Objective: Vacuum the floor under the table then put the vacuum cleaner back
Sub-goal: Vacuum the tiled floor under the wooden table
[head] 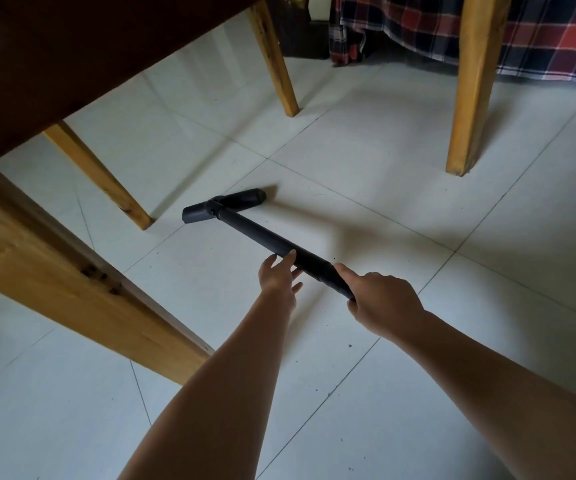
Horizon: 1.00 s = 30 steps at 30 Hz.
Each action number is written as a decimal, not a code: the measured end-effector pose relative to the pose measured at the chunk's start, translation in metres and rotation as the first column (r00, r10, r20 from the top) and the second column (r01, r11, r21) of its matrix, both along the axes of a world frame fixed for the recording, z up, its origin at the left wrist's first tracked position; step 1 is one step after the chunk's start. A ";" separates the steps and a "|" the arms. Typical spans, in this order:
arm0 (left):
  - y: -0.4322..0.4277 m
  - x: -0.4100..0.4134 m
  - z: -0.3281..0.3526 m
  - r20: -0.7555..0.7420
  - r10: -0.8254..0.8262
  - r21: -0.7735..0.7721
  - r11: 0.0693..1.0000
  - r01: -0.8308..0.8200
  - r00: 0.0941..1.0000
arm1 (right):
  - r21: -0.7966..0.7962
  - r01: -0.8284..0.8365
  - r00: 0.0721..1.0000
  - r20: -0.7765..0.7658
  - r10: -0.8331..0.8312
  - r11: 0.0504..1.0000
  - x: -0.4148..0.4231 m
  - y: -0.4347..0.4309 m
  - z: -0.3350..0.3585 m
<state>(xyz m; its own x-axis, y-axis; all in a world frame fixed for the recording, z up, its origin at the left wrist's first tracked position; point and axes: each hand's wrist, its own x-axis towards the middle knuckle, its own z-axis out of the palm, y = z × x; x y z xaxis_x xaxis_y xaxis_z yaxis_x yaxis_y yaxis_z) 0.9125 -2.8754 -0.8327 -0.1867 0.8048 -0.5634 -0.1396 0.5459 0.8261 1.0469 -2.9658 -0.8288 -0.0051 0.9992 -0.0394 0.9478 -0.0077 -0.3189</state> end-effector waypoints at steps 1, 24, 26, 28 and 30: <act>-0.001 0.000 -0.001 0.002 -0.002 0.000 1.000 0.002 1.000 | 0.003 0.000 1.000 0.001 0.000 1.000 0.001 -0.001 -0.001; -0.071 0.053 0.007 -0.056 -0.189 -0.071 0.980 0.185 0.980 | -0.021 0.034 0.999 -0.013 -0.034 0.999 0.056 -0.093 0.009; -0.076 0.059 0.008 -0.065 -0.187 -0.061 0.981 0.183 0.980 | -0.039 0.049 0.999 -0.004 -0.049 0.998 0.060 -0.099 0.012; -0.083 0.064 0.009 -0.073 -0.185 -0.054 0.982 0.182 0.980 | -0.056 0.056 0.998 0.008 -0.055 0.997 0.064 -0.105 0.015; -0.089 0.066 0.007 -0.083 -0.185 -0.048 0.982 0.181 0.979 | -0.070 0.056 0.998 0.005 -0.056 0.996 0.066 -0.112 0.016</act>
